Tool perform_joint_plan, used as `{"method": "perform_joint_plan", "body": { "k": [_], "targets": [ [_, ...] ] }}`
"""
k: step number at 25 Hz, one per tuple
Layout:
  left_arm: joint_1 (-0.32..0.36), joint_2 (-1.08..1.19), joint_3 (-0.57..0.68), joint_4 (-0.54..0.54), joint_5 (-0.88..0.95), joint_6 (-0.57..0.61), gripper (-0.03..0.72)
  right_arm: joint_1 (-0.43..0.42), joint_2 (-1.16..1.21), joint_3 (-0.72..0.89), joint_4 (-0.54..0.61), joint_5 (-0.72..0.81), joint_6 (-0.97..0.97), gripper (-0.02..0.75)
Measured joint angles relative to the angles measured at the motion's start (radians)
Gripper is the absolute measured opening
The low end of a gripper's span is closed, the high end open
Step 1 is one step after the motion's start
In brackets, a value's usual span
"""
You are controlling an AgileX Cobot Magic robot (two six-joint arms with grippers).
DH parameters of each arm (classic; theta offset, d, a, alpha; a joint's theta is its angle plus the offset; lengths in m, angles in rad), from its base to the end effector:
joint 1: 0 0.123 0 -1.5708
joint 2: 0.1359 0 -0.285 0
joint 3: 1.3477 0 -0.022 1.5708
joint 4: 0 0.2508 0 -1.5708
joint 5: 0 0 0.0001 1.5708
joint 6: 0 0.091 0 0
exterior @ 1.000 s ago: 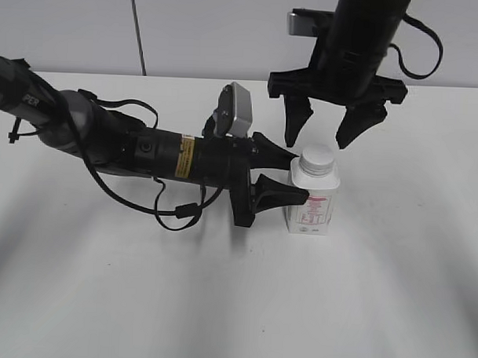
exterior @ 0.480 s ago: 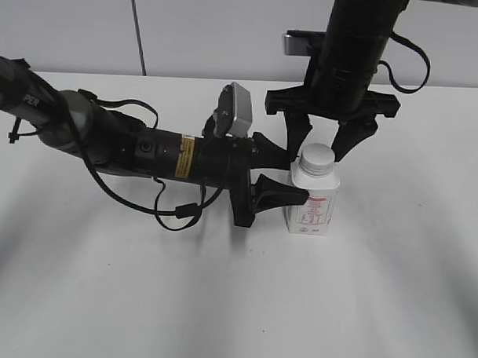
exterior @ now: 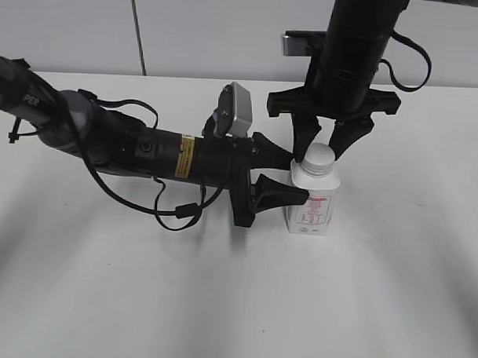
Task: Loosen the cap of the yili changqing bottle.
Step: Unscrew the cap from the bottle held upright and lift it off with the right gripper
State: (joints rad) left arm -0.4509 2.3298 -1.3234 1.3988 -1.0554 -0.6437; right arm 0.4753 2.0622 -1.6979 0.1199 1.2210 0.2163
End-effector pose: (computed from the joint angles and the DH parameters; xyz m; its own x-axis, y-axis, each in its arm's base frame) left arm 0.3530 -0.2575 0.0877 0.0329 0.3015 -0.9529 0.9995 -0.0080 0.0320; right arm 0.3698 0.2018 0.2161 -0.9751 -0.2172 -0.0439 -0.2211 0.9669 0.1274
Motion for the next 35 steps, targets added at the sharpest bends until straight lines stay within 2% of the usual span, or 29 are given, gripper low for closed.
{"method": "perform_joint_plan", "body": {
  "k": [3, 6, 11, 14, 19, 22, 23, 27, 28, 35],
  "targets": [
    [0.000, 0.000, 0.000, 0.000, 0.000, 0.000, 0.417, 0.000, 0.000, 0.000, 0.001, 0.000, -0.171, 0.392],
    [0.000, 0.000, 0.000, 0.000, 0.000, 0.000, 0.417, 0.000, 0.000, 0.000, 0.005, 0.000, -0.487, 0.392],
    [0.000, 0.000, 0.000, 0.000, 0.000, 0.000, 0.417, 0.000, -0.002, 0.000, 0.008, 0.003, -1.142, 0.392],
    [0.000, 0.000, 0.000, 0.000, 0.000, 0.000, 0.417, 0.000, -0.002, 0.000, 0.008, 0.006, -1.336, 0.392],
    [0.000, 0.000, 0.000, -0.001, 0.000, 0.000, 0.417, 0.000, -0.002, 0.000, 0.009, 0.007, -1.378, 0.392],
    [0.000, 0.000, 0.000, -0.001, 0.000, 0.000, 0.416, 0.000, -0.002, 0.000, 0.008, 0.007, -1.275, 0.397],
    [0.000, 0.000, 0.000, -0.001, 0.000, 0.000, 0.416, 0.000, -0.002, 0.000, 0.005, 0.007, -1.237, 0.413],
    [0.000, 0.000, 0.000, 0.000, -0.001, 0.000, 0.416, 0.000, -0.002, 0.000, -0.018, 0.006, -1.154, 0.577],
    [0.000, 0.000, 0.000, 0.000, -0.001, 0.000, 0.416, 0.000, -0.002, -0.001, -0.021, 0.006, -1.136, 0.599],
    [0.000, 0.000, 0.000, 0.001, -0.002, -0.001, 0.416, 0.000, -0.007, -0.075, 0.003, 0.006, -0.922, 0.594]
  ]
}}
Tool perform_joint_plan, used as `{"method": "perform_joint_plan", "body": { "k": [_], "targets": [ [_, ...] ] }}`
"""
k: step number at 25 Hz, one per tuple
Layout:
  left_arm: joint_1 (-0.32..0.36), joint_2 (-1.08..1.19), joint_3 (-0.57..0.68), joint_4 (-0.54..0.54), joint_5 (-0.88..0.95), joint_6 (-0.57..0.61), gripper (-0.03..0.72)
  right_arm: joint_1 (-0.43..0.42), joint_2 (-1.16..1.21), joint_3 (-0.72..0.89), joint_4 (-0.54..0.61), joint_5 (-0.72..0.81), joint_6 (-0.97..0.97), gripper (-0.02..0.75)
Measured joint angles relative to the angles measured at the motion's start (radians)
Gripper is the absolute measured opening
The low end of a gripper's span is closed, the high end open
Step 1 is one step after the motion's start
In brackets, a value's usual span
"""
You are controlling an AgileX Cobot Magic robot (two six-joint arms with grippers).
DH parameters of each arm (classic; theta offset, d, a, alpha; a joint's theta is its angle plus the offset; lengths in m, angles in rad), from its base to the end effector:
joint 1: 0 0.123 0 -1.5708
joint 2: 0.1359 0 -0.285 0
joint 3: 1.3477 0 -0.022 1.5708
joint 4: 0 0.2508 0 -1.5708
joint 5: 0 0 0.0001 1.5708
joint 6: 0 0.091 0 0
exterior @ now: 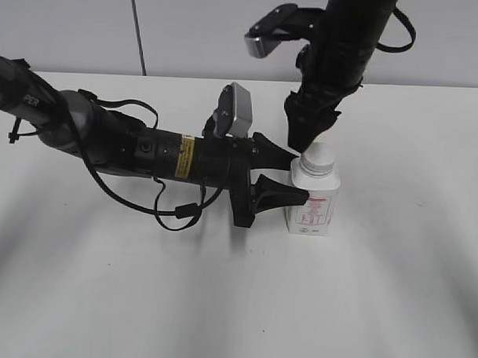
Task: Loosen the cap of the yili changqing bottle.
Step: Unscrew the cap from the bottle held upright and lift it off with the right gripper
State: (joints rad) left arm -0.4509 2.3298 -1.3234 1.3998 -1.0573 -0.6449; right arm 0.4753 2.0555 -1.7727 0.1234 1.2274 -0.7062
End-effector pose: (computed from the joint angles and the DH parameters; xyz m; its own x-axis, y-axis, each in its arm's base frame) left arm 0.3528 -0.2576 0.0878 0.0322 0.3005 -0.9532 0.9995 -0.0095 0.0308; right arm 0.3770 0.2059 0.2383 -0.4023 -0.8959 -0.1885 -0.9121 0.4100 -0.0021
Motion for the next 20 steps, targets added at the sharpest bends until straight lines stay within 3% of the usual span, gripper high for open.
{"method": "perform_joint_plan", "body": {
  "k": [4, 10, 20],
  "targets": [
    [0.000, 0.000, 0.000, 0.001, 0.000, 0.000, 0.416, 0.000, -0.043, -0.023, 0.040, -0.002, 0.218, 0.592],
    [0.000, 0.000, 0.000, 0.002, 0.000, 0.000, 0.416, 0.000, -0.063, -0.018, 0.025, -0.002, 0.778, 0.589],
    [0.000, 0.000, 0.000, 0.002, -0.002, 0.000, 0.416, 0.000, -0.063, 0.113, 0.007, -0.004, 0.883, 0.587]
  ]
}}
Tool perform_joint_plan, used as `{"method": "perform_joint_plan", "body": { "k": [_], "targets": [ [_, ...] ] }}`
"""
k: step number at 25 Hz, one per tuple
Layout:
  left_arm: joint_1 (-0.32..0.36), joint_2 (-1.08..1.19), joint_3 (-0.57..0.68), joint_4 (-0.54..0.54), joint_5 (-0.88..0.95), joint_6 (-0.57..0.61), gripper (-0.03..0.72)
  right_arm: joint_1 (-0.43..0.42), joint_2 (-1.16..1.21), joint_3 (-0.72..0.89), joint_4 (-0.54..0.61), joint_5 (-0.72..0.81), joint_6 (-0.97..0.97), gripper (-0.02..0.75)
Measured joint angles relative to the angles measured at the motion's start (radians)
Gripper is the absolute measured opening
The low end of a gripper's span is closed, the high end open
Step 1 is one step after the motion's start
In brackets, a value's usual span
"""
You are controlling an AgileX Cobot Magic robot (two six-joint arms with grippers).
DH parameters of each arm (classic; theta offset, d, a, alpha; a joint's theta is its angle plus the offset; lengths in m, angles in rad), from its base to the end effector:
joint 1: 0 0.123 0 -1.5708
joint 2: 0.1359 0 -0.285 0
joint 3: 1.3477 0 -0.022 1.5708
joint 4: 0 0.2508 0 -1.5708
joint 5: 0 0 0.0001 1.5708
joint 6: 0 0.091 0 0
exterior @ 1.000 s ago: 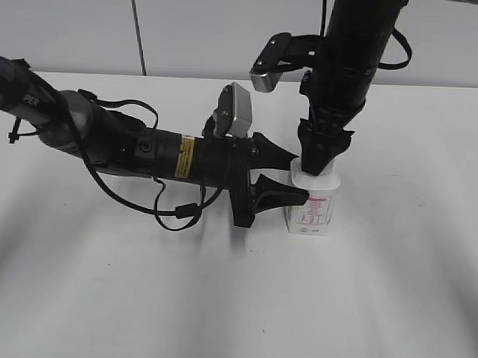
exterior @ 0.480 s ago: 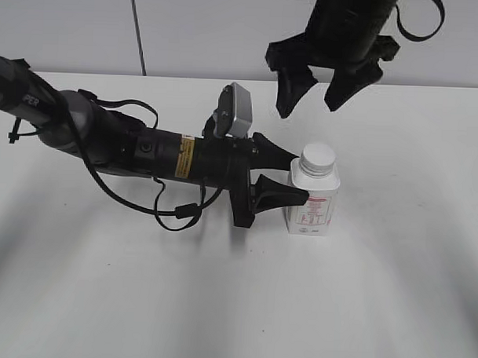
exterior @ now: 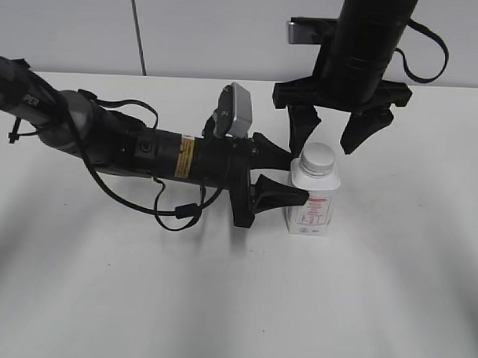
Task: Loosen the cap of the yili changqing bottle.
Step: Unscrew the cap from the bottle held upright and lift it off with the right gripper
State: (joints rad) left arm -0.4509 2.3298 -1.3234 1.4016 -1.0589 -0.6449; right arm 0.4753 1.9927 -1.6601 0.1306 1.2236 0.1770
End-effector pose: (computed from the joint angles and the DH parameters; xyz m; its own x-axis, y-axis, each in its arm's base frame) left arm 0.3526 -0.2576 0.0878 0.0331 0.3002 -0.9533 0.9994 -0.0119 0.0310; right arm 0.3584 0.1970 0.2354 -0.9650 -0.2512 -0.0750 -0.2597 0.9552 0.1417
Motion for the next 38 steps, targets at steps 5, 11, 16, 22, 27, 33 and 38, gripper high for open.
{"method": "perform_joint_plan", "body": {
  "k": [5, 11, 16, 22, 27, 33, 38],
  "targets": [
    [0.000, 0.000, 0.000, 0.000, 0.000, 0.000, 0.416, 0.000, 0.001, 0.000, -0.003, 0.000, 0.004, 0.587],
    [0.000, 0.000, 0.000, 0.000, 0.000, 0.000, 0.416, 0.000, 0.021, 0.001, -0.003, 0.000, 0.006, 0.526],
    [0.000, 0.000, 0.000, 0.000, 0.000, 0.000, 0.416, 0.000, 0.021, 0.002, -0.003, 0.000, 0.006, 0.382],
    [0.000, 0.000, 0.000, 0.000, 0.000, 0.000, 0.416, 0.000, 0.021, 0.002, -0.003, 0.000, 0.008, 0.382],
    [0.000, 0.000, 0.000, 0.000, 0.000, 0.000, 0.416, 0.000, 0.021, 0.002, -0.003, 0.000, -0.125, 0.382],
    [0.000, 0.000, 0.000, 0.000, 0.000, 0.000, 0.416, 0.000, 0.021, 0.002, -0.007, 0.000, -0.768, 0.382],
    [0.000, 0.000, 0.000, 0.001, 0.000, 0.000, 0.416, 0.000, 0.021, 0.002, -0.008, -0.001, -1.218, 0.382]
  ]
}}
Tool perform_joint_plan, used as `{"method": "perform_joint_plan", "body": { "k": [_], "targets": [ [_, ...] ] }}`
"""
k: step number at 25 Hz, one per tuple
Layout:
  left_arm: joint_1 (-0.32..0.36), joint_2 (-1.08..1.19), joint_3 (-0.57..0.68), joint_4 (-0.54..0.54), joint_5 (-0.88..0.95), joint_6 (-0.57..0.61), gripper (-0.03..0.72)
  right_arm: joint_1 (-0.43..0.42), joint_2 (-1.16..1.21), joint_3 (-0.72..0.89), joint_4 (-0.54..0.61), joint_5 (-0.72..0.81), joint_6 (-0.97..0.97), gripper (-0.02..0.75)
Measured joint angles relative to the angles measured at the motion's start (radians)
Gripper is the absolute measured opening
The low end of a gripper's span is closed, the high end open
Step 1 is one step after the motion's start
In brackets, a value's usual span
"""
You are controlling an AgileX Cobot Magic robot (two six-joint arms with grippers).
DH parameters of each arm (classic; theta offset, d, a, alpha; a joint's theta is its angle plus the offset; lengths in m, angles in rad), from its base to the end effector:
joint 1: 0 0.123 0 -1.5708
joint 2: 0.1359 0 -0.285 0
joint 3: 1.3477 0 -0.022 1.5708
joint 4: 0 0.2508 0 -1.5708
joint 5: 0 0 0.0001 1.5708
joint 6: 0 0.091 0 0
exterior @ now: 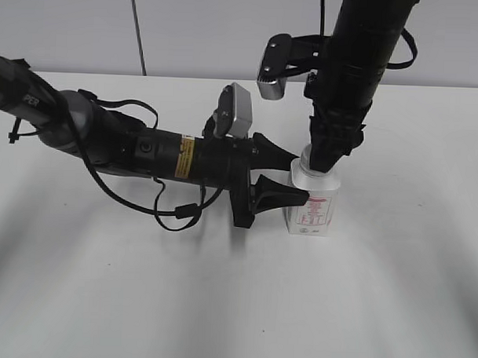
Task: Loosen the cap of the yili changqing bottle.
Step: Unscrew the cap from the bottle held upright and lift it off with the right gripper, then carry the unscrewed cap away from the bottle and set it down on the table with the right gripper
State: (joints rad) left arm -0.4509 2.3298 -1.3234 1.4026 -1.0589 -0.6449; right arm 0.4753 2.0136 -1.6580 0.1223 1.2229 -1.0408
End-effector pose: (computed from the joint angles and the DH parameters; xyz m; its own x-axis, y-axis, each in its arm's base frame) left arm 0.3526 -0.2576 0.0878 0.0336 0.3007 -0.9531 0.9994 -0.0127 0.0312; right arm 0.3605 0.1973 0.2262 -0.0903 -0.9860 -0.1404 -0.9957 0.0922 -0.0069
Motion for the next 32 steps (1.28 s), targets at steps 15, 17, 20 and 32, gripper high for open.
{"method": "perform_joint_plan", "body": {
  "k": [15, 17, 20, 32],
  "targets": [
    [0.000, 0.000, 0.000, 0.000, -0.001, -0.002, 0.416, 0.000, -0.017, -0.034, 0.001, 0.003, -0.074, 0.382],
    [0.000, 0.000, 0.000, 0.000, -0.001, -0.002, 0.416, 0.000, -0.030, -0.034, 0.001, 0.003, -0.074, 0.382],
    [0.000, 0.000, 0.000, 0.000, -0.001, -0.002, 0.416, 0.000, -0.054, -0.034, 0.001, 0.003, -0.066, 0.382],
    [0.000, 0.000, 0.000, 0.000, -0.001, -0.002, 0.416, 0.000, -0.077, -0.034, -0.030, 0.003, 0.729, 0.382]
  ]
}}
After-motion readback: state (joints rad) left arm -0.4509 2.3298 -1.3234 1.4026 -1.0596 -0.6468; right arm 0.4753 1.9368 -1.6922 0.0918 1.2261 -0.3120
